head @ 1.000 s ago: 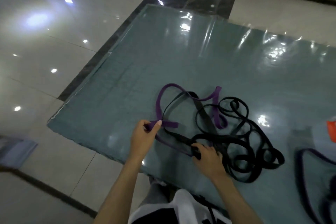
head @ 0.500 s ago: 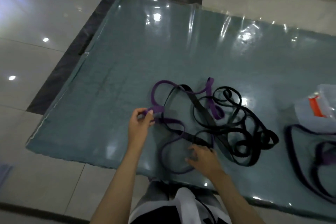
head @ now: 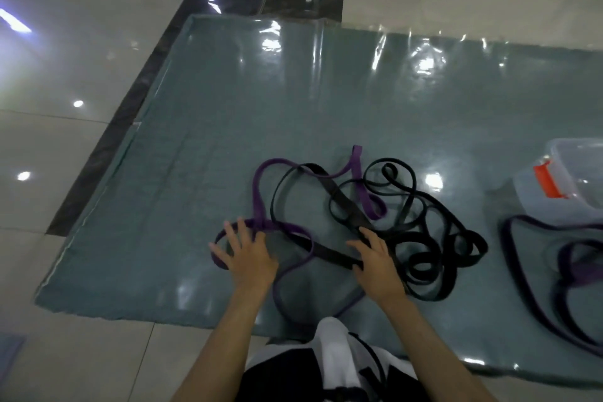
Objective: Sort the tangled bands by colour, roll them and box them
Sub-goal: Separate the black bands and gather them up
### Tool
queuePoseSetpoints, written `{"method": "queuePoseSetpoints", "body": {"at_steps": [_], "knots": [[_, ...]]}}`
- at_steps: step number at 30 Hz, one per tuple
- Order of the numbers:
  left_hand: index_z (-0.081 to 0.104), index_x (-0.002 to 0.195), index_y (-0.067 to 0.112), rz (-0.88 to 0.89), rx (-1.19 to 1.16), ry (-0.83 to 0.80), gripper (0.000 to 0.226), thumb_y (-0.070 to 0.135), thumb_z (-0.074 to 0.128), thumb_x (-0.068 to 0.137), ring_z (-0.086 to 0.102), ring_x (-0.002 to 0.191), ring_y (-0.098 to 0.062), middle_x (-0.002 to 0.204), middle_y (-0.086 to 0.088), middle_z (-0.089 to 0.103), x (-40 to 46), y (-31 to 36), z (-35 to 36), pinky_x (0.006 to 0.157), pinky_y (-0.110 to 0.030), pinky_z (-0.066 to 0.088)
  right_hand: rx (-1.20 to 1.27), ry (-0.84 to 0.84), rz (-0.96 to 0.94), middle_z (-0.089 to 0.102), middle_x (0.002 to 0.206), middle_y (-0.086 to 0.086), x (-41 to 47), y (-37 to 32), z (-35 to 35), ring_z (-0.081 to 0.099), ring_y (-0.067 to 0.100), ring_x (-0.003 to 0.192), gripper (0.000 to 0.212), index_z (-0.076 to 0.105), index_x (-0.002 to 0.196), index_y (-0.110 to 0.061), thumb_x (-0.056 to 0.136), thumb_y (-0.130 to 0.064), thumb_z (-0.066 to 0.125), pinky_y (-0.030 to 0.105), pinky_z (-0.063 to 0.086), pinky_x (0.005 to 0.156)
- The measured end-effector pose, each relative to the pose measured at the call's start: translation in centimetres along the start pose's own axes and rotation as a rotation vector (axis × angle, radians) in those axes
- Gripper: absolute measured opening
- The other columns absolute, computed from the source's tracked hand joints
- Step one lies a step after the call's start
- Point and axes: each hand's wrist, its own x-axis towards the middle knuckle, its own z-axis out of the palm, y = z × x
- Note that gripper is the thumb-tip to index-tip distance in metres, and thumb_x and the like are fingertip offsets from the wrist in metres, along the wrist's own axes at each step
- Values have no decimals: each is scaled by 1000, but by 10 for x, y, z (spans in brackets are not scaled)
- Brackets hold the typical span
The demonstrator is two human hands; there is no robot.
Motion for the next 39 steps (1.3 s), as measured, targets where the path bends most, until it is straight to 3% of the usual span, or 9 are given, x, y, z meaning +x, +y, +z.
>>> {"method": "queuePoseSetpoints", "body": {"at_steps": [3, 5, 7, 12, 17, 20, 26, 32, 39], "knots": [[65, 124, 23, 193, 12, 57, 31, 36, 63, 96, 42, 146, -35, 150, -9, 54, 2, 17, 1, 125, -61, 18, 90, 57, 25, 34, 164, 11, 3, 13, -3, 33, 31, 151, 52, 64, 139, -13, 91, 7, 69, 38, 34, 123], [66, 123, 23, 187, -105, -144, 38, 51, 57, 99, 62, 126, -28, 131, -2, 68, 4, 27, 2, 104, -43, 45, 140, 74, 25, 38, 161, 10, 4, 20, -5, 36, 30, 149, 50, 66, 137, -13, 91, 7, 69, 36, 35, 121], [64, 132, 27, 154, -74, -354, 48, 59, 56, 97, 65, 122, -26, 132, 1, 68, -2, 32, 4, 95, -36, 49, 182, 68, 21, 40, 159, 7, 5, 23, -4, 39, 27, 146, 45, 67, 135, -14, 93, 1, 71, 32, 37, 117], [67, 111, 19, 129, -66, -351, 17, 17, 55, 98, 68, 97, -25, 103, -2, 71, -21, 26, 18, 77, -31, 50, 486, 140, 58, 62, 132, 6, 8, 28, -2, 65, 20, 115, 33, 70, 125, -12, 95, 1, 72, 32, 52, 104], [66, 97, 1, -162, -791, -481, 7, 7, 62, 97, 72, 77, -25, 87, -16, 71, -23, 41, 3, 74, -41, 64, 994, -112, 327, 73, 110, 24, -4, 36, 2, 74, 26, 92, 20, 67, 119, -7, 99, -4, 69, 30, 57, 68], [64, 98, 5, -240, -1077, -561, 3, 8, 65, 100, 73, 70, -23, 89, -18, 70, -30, 64, -14, 72, -42, 66, 1062, -346, 328, 76, 115, 13, -12, 35, 9, 76, 17, 103, 18, 69, 120, -15, 103, -20, 66, 33, 57, 77], [62, 129, -1, -248, -1499, -632, 26, 9, 61, 105, 68, 120, -39, 131, -26, 69, -45, 109, -21, 108, -50, 54, 1219, -579, 317, 78, 122, 7, -10, 26, 5, 73, 22, 116, 60, 71, 130, -24, 103, -69, 43, 42, 56, 99], [61, 134, 9, -57, -1315, -512, 30, 0, 53, 106, 66, 124, -30, 132, -11, 68, -47, 118, 8, 103, -34, 57, 1200, -402, 112, 77, 89, 16, -16, 53, -14, 75, 26, 82, 8, 76, 95, -28, 92, -23, 82, 26, 58, 76], [52, 137, 18, 133, -610, -527, 63, 33, 86, 86, 60, 118, -16, 130, 1, 59, -49, 113, 58, 103, -32, 51, 1346, -97, 135, 75, 95, 12, -10, 78, -32, 74, 26, 82, 31, 76, 123, -23, 96, -8, 74, 39, 63, 83]]}}
